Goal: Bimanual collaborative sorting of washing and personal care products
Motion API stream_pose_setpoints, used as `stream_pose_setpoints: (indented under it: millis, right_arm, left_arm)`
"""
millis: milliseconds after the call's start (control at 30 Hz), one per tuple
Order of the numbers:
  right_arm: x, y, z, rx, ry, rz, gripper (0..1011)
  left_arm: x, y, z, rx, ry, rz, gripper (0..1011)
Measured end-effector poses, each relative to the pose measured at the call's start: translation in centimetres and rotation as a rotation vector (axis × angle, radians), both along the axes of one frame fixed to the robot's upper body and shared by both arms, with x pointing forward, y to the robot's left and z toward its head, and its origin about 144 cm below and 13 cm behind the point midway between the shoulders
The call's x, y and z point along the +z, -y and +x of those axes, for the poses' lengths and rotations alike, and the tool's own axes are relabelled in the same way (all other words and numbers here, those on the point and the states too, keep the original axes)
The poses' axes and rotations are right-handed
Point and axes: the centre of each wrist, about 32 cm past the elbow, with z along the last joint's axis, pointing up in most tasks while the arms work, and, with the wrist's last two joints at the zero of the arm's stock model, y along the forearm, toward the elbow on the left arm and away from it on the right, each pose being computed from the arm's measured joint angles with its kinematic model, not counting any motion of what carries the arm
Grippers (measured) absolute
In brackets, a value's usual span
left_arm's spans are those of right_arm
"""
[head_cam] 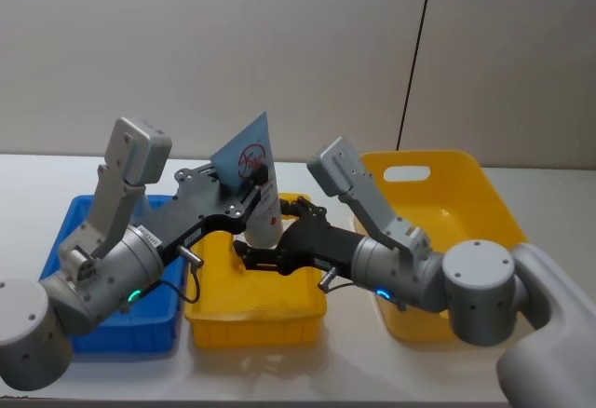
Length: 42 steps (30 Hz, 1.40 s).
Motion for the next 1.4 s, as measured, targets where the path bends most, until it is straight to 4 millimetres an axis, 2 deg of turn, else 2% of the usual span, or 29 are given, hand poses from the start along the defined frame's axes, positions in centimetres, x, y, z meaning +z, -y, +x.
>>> stream_pose_setpoints:
  millis: [133,267,567,767,1400]
  right_arm:
    - [-0.2,-0.4,0.5,0.002,0.005,-0.004,996]
    - [-0.3,-0.9,1.1,0.002,0.010,-0.008,927]
    - [-0.6,-1.7,1.7,0.008,0.015,-0.010,658]
    - [-0.6,-1.9,1.8,0.009,0.017,-0.006,639]
    - [-0.5,-1.9,1.4,-0.050,0.015,0.046,635]
  left_arm:
    - [0.0,0.0,0.0,0.000,0.000,0.000,228]
    - [0.0,0.0,0.0,0.000,0.000,0.000,228]
    - [0.0,0.0,0.0,0.000,0.000,-0.001,228]
    - [0.0,0.0,0.0,0.001,0.000,0.000,234]
    - [0.0,0.0,0.0,0.000,0.000,0.000,814]
